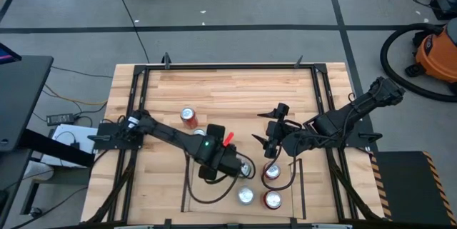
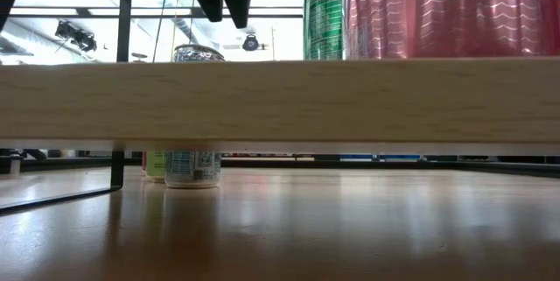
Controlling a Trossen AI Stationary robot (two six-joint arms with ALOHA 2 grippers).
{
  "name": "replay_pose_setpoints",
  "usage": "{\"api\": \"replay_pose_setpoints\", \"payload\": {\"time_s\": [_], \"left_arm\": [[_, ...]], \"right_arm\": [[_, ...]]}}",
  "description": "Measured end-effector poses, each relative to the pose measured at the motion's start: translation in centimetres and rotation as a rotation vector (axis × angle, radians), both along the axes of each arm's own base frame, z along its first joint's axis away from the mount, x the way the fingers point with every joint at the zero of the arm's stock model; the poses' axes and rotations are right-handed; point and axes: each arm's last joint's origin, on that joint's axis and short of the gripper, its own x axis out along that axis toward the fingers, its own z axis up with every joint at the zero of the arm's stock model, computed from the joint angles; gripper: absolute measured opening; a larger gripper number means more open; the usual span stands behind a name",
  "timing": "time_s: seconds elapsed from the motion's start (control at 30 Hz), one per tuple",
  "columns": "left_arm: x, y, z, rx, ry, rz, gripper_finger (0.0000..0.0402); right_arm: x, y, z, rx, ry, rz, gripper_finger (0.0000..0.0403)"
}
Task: Place canned beverage on shelf
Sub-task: Put the blue soda can can on the shelf
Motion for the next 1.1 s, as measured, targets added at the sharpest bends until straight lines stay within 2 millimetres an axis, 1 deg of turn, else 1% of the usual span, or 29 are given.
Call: {"api": "replay_pose_setpoints", "payload": {"time_s": [0.17, 0.37, 0.43, 0.5, 0.6, 0.7, 0.87, 1.1], "left_arm": [[0.3, 1.1, 0.0, -0.030, 0.029, 0.002, 0.0350], [0.6, 1.9, 0.0, -0.028, 0.035, -0.002, 0.0352], [0.9, 1.9, -0.3, -0.035, 0.013, 0.002, 0.0352], [1.0, 1.6, -1.0, -0.036, 0.010, -0.004, 0.0352], [0.6, 0.8, -2.0, -0.001, 0.046, -0.051, 0.0352], [0.1, 0.6, -2.5, 0.014, 0.075, -0.066, 0.0350], [-1.0, 2.0, -1.6, -0.016, -0.017, -0.044, 0.0348], [-2.9, 3.9, -2.6, -0.151, -0.155, 0.012, 0.0348]], "right_arm": [[0.0, 0.4, -0.3, 0.000, -0.013, 0.019, 0.0349], [0.0, 0.4, -0.3, -0.008, -0.012, 0.027, 0.0349], [-0.1, 0.6, -0.3, -0.009, -0.012, 0.034, 0.0349], [-0.2, 0.9, -0.4, -0.010, -0.010, 0.044, 0.0349], [-0.5, 1.4, -0.3, -0.022, -0.016, 0.050, 0.0349], [-0.8, 1.8, -0.3, -0.050, -0.028, 0.042, 0.0349], [-1.1, 2.2, -0.2, -0.068, -0.035, 0.044, 0.0349], [-1.0, 2.2, -0.2, -0.064, -0.039, 0.043, 0.0349]]}}
